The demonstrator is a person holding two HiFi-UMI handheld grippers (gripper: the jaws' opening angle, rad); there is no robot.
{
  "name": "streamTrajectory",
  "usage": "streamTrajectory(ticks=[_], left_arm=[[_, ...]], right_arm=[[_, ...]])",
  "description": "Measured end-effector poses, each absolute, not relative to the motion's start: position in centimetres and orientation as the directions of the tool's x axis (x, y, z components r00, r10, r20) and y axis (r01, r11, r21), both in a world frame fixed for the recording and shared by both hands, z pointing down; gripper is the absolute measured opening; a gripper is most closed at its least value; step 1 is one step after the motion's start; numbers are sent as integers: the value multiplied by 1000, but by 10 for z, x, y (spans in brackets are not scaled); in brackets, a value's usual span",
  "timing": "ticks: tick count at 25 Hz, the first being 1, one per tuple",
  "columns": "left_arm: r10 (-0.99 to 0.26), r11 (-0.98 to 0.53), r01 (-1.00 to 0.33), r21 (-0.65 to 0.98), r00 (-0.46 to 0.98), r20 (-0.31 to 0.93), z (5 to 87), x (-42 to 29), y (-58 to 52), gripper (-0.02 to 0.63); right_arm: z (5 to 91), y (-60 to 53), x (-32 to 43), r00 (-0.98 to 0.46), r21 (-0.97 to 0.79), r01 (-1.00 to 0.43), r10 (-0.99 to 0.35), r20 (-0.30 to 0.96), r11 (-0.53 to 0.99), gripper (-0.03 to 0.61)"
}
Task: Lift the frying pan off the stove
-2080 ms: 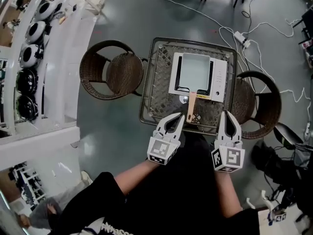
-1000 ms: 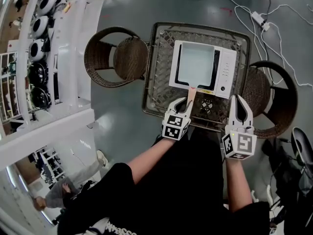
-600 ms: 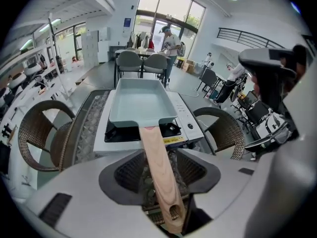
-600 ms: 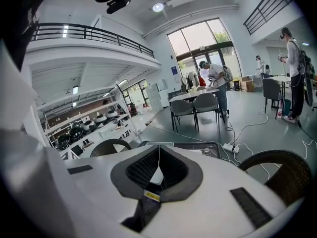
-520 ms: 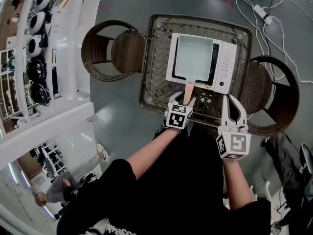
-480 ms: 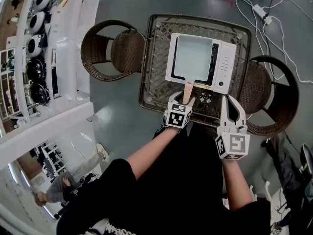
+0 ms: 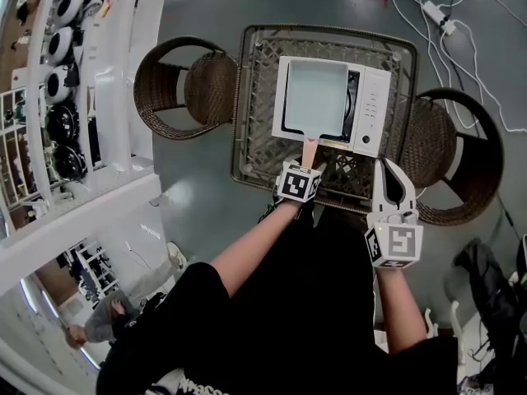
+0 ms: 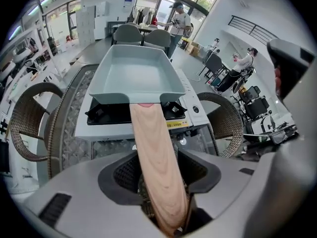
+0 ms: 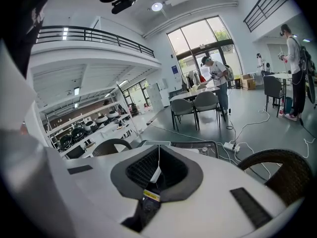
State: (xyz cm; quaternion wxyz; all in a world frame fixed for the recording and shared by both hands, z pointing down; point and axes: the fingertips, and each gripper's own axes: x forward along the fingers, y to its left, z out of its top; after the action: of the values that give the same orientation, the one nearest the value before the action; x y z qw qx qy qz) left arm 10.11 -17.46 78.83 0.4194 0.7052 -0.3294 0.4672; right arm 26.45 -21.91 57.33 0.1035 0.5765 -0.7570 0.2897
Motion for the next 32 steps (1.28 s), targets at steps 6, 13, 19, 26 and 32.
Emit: streamTrajectory(ticks=[6, 13, 19, 26, 32], left_arm=[[-5, -341, -881, 327, 349, 937, 800, 105, -176, 178], [44, -333, -887, 320, 324, 945, 806, 110, -182, 21], [77, -309, -872, 379, 375, 924, 807, 115, -178, 14], [47, -335, -875, 349, 354, 934, 805, 113, -182, 12], [25, -325, -880, 347, 358, 933, 800, 112, -180, 12]], right_arm=[[578, -222, 280, -292, -316, -938, -817, 497, 143, 31], [585, -225, 289, -277, -318, -941, -810, 517, 119, 31], [584, -230, 293, -257, -302, -947, -815, 519, 107, 31], [584, -226, 285, -257, -297, -949, -811, 525, 108, 31], [592, -213, 284, -239, -280, -955, -801, 549, 93, 31]])
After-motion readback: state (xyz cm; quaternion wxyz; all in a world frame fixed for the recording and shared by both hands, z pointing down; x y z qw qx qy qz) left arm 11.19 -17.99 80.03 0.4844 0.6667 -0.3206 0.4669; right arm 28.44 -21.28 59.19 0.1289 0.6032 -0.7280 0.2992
